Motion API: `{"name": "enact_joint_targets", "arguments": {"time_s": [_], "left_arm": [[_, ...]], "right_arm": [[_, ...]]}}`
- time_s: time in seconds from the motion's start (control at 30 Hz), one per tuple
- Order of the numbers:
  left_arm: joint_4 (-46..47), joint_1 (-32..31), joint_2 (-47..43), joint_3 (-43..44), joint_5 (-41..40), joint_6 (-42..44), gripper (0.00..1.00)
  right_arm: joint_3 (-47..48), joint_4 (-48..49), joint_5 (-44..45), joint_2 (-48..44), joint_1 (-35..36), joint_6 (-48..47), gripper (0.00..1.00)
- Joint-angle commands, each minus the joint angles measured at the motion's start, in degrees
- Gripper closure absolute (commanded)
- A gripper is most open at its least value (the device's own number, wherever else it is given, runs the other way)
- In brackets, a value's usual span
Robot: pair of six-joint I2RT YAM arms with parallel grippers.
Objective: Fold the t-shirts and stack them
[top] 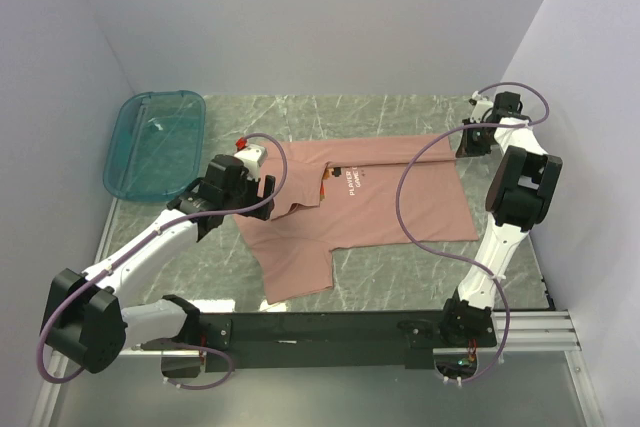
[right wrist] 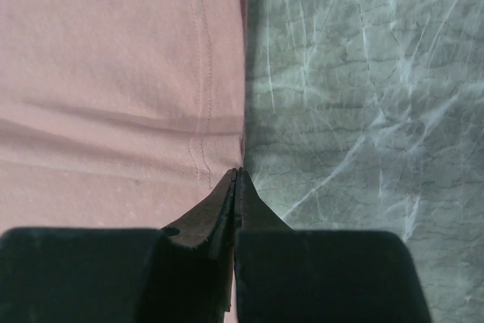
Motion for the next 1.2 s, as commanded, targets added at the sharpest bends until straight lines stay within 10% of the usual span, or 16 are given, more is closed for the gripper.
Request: {"name": "enact_joint_targets", "arguments": {"time_s": [0.0,0.37,1.17], "left_arm": [[1.1,-0.5,0.7,1.3,1.3,1.0,0.16],[1.3,-0.7,1.5,1.2,2.6,0.7,0.16],[-0.2,-4.1,18.1,7.1,-0.1,-7.0,0.42]], "right_arm": [[-1.0,1.9,2.2,-2.8,-1.2,-1.0,0.99],[-2.7,3.2,5.2,-5.5,-1.5,-0.2,0.55],[-24.7,-0.8,-20.9,-24.6,6.7,-3.4,0.53]]}}
